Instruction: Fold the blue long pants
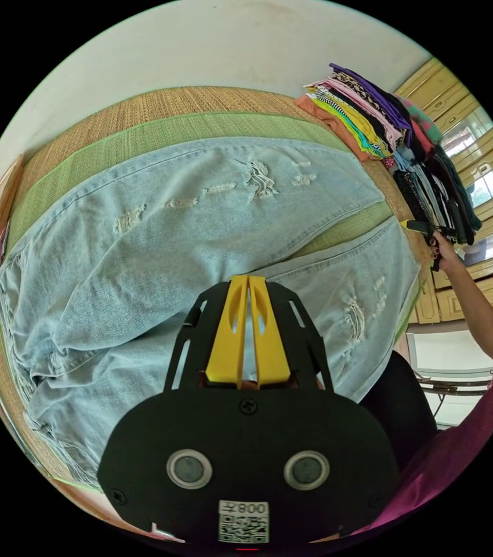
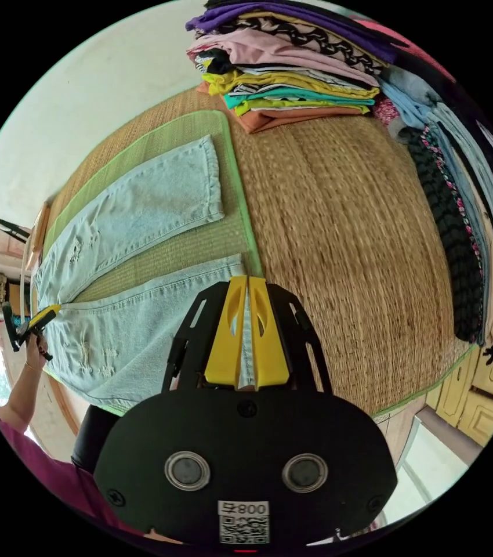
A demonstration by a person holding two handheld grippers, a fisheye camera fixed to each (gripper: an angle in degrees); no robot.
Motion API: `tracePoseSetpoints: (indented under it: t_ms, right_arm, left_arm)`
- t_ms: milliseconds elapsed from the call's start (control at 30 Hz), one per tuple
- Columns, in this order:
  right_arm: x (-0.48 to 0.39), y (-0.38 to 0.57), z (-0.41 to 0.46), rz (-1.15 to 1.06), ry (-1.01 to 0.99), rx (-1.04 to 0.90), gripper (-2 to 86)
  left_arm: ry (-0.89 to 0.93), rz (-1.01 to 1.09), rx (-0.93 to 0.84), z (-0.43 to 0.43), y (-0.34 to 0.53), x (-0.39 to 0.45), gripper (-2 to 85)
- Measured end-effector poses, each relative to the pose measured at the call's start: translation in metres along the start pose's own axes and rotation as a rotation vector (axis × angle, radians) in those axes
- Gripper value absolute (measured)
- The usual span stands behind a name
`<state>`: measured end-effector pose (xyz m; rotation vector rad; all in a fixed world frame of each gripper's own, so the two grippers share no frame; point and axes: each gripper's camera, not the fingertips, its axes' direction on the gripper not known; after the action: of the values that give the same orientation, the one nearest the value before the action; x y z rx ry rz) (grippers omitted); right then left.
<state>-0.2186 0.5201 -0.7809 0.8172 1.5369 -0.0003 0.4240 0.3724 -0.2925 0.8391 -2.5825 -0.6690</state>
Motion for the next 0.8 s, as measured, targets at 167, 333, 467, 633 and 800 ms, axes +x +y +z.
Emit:
tracePoseSetpoints:
  t_ms: [167, 333, 467, 633, 800]
  right_arm:
    - [-0.007, 0.041, -0.032, 0.029, -0.025, 0.084, -0.4]
    - [-0.059, 0.112, 0.002, -0.156, 0.106, 0.011, -0.5]
    - [-0.051, 0.12, -0.003, -0.133, 0.087, 0.016, -0.4]
    - [-0.044, 0.111, -0.01, -0.069, 0.035, -0.002, -0.2]
    - [-0.089, 0.121, -0.022, -0.129, 0.044, 0.048, -0.1]
  left_arm:
    - [-0.024, 0.048, -0.046, 0.012, 0.01, 0.012, 0.1]
    - [-0.027, 0.025, -0.037, 0.018, 0.012, 0.006, 0.0]
    - [-0.053, 0.024, -0.038, 0.02, 0.013, 0.003, 0.0]
    - [-0.02, -0.052, -0.014, 0.017, 0.026, -0.004, 0.0]
    - [-0.014, -0.047, -0.038, 0.021, 0.059, 0.0, 0.1]
